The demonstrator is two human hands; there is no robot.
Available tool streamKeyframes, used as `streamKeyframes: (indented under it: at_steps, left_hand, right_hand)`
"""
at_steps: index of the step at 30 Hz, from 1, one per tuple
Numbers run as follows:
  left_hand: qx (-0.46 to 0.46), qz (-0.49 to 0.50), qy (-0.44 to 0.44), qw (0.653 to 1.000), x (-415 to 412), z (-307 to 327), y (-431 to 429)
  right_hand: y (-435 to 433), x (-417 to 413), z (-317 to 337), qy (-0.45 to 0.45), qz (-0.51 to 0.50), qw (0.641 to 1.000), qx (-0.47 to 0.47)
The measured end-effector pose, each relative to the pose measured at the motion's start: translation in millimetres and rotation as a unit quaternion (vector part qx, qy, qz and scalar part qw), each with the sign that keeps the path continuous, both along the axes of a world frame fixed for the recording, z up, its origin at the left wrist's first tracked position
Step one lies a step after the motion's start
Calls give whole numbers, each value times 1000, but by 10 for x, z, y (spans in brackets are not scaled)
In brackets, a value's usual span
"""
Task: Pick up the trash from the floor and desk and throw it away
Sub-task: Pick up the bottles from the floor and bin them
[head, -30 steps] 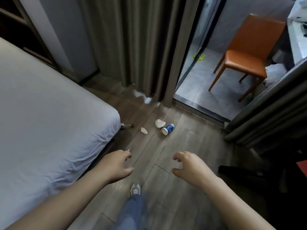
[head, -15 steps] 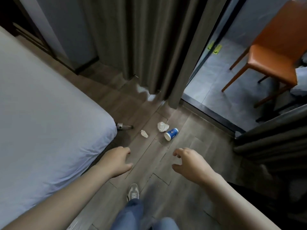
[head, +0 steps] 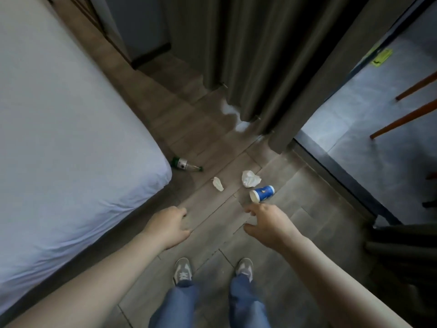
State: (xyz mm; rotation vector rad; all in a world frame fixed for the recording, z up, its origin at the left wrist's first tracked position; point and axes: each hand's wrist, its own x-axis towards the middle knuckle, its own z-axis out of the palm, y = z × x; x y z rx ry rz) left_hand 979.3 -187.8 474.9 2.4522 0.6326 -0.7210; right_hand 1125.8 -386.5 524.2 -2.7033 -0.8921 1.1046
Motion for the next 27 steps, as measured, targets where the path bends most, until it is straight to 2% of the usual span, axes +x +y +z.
streamKeyframes:
  at_steps: [6, 18, 23, 27]
  left_hand:
    - [8, 64, 17, 998, 62, -1035, -41]
    - [37, 104, 35, 993, -28, -3641, 209]
    - [70, 105, 22, 992, -45, -4722, 450]
    - [122, 84, -30, 989, -30, -5449, 618]
  right_hand:
    - [228, 356, -1105, 13, 25, 999, 26]
    - [654, 390, -3961, 18, 132, 991, 13]
    - [972, 464, -5152, -17, 198, 980, 6]
    - [1299, 556, -5836, 24, 205, 978, 41]
